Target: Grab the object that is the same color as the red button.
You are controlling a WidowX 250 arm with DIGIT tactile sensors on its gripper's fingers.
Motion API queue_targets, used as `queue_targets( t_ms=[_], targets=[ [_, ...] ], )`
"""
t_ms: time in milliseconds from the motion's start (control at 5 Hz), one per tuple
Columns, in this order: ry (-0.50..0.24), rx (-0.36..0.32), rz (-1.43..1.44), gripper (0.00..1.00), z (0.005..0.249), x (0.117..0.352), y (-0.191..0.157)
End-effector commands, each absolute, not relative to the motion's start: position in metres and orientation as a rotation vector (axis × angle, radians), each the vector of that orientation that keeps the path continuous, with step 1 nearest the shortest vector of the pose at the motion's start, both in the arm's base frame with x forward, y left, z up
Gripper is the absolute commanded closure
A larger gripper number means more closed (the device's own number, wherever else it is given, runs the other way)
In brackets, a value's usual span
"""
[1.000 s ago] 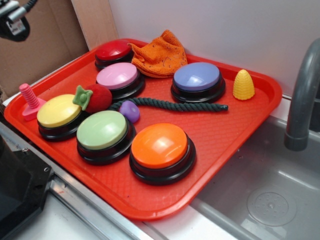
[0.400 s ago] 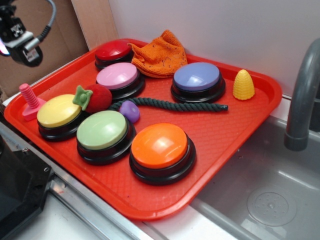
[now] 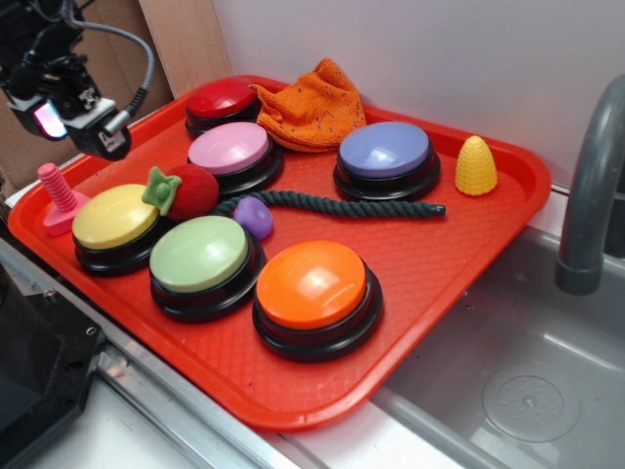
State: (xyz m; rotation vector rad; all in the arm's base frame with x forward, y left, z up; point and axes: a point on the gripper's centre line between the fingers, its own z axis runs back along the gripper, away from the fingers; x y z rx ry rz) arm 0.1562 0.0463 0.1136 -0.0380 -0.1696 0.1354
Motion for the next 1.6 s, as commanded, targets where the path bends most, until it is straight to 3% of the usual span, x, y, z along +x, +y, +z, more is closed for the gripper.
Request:
queue_targets(
  t_ms=[0, 400, 800, 1000, 1200, 1400],
  targets=[
    [-0.198, -0.046, 0.115, 0.0, 0.087, 0.189, 0.037],
    [-0.188, -0.089, 0.116, 0.0, 0.069, 0.209, 0.031],
    [-0.173, -0.022, 0.063, 0.0, 0.057, 0.221, 0.028],
    [-0.173, -0.014, 0.059, 0.05, 0.054, 0.222, 0.026],
    [-0.158, -0.013, 0.075, 1.0, 0.054, 0.219, 0.025],
    [-0.147, -0.015, 0.094, 1.0, 0.055, 0.219, 0.029]
  ],
)
